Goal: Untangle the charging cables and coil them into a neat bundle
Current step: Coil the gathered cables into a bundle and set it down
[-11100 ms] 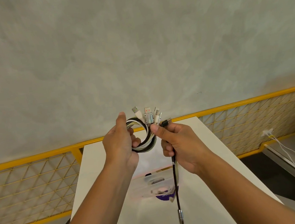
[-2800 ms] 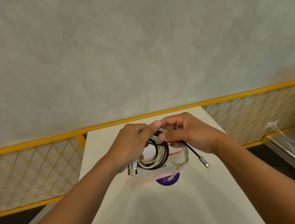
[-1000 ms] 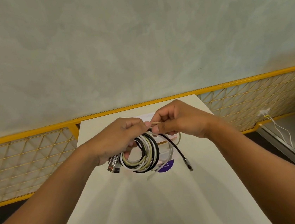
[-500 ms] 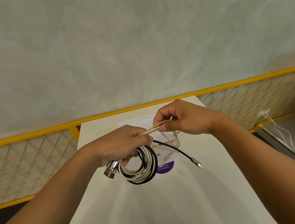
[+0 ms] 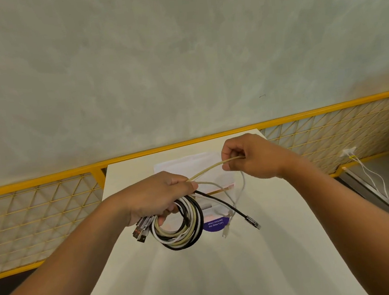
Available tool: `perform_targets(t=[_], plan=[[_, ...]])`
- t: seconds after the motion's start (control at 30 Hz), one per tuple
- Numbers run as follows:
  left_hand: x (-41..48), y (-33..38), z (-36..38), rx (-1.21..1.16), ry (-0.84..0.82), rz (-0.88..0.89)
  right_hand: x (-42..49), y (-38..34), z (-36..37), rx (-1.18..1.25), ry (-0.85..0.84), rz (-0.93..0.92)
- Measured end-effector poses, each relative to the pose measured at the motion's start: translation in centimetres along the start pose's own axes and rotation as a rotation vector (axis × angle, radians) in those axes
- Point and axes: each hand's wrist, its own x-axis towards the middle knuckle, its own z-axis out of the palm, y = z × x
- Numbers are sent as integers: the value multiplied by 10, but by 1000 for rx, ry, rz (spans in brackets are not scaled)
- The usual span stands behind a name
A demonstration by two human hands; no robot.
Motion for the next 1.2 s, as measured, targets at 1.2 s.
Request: perform_targets(t=[1.2], plan=[[8, 0, 11, -45, 110, 141, -6, -34, 30, 345, -289, -95]])
